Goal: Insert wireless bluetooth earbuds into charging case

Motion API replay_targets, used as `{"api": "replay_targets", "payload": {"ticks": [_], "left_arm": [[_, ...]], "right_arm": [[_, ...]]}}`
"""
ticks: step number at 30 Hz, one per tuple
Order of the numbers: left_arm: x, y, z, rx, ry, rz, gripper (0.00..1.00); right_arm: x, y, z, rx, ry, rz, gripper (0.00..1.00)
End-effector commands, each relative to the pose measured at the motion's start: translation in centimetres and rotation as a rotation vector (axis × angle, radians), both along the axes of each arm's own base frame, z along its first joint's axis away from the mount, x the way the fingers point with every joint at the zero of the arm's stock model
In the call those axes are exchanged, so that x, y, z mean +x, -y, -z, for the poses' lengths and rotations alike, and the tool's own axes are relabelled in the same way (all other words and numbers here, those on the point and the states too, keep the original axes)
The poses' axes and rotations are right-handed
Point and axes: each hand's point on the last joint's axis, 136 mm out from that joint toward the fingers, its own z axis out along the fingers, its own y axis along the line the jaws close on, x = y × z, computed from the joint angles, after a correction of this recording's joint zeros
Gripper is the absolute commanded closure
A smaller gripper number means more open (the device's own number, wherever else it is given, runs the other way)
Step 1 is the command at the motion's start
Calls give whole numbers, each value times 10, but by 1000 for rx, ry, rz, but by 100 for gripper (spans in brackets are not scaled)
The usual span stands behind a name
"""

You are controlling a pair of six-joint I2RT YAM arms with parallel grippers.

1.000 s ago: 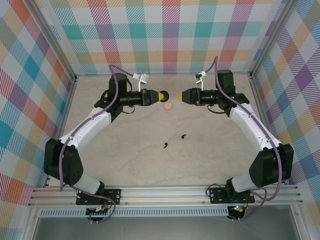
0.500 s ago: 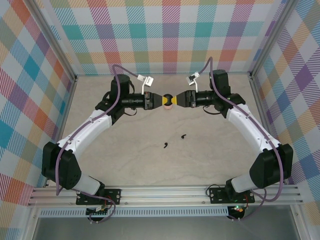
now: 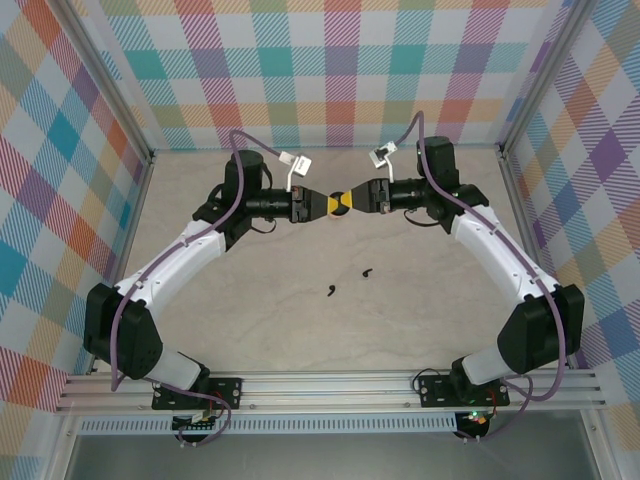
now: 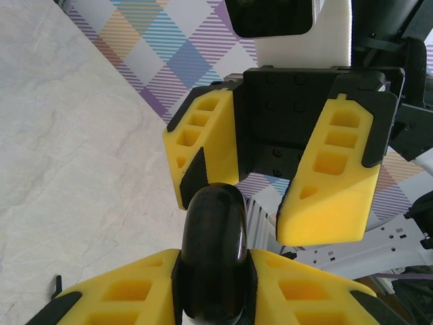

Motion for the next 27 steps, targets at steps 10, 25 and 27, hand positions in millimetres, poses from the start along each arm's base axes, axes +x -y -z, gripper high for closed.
{"api": "replay_targets", "payload": {"ticks": [10,25,27], "left_arm": [[-12,1,-20,-23,52,40,71],[-27,9,-21,-33,42,127,61],[-27,8,-22,-34,43,126,61]], "right_arm": [[-7,-9,-17,27,70,-64,65],[-9,-8,-25,37,84,-68,73],[-10,-8,-25,37,83,-73,73]]}}
